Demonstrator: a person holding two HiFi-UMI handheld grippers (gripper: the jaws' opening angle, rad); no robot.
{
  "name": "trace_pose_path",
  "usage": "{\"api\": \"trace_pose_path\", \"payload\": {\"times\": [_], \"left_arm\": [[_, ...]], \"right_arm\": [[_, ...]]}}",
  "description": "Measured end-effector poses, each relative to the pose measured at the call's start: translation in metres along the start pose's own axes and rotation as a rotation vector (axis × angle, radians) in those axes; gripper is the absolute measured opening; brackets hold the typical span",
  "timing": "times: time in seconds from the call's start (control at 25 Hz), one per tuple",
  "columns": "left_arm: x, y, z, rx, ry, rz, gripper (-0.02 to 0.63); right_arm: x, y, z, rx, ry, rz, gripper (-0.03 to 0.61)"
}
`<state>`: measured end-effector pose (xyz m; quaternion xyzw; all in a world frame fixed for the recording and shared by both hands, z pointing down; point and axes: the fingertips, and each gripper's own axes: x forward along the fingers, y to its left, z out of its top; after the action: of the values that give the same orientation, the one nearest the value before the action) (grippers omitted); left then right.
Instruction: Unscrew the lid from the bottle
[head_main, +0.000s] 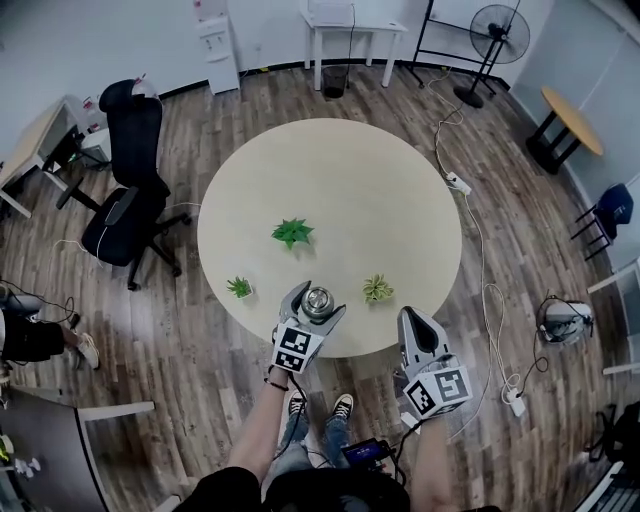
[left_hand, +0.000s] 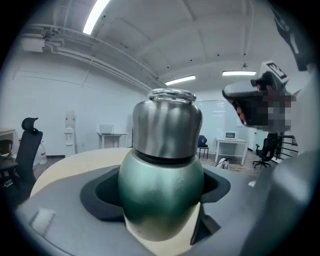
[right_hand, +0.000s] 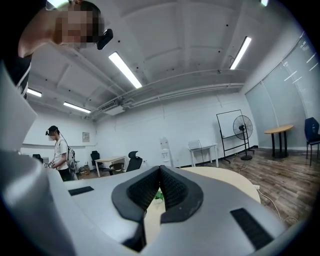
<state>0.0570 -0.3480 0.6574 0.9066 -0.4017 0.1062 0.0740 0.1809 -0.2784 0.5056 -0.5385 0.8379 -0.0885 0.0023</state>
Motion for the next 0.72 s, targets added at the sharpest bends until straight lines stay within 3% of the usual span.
{"api": "trace_pose_path", "payload": {"times": [0.16, 0.36, 0.68, 0.72], "left_arm": [[-0.025, -0.013, 0.084, 0.011, -0.030, -0.119, 0.396], [-0.058, -0.036, 0.155, 0.078, -0.049, -0.200, 0.396], [-0.087, -0.052, 0.173, 0.112, -0.056, -0.189, 0.396], [-0.090, -0.054, 0.173, 0.103, -0.062, -0.190, 0.396]], "right_arm": [[0.005, 0.020, 0.042, -0.028, -0.090, 0.059, 0.005], [-0.001, 0.043, 0.091, -0.064, -0.190, 0.111, 0.005], [-0.015, 0.052, 0.118, -0.048, -0.272, 0.109, 0.006], [-0.017, 0.056, 0.118, -0.053, -0.272, 0.125, 0.039]]}}
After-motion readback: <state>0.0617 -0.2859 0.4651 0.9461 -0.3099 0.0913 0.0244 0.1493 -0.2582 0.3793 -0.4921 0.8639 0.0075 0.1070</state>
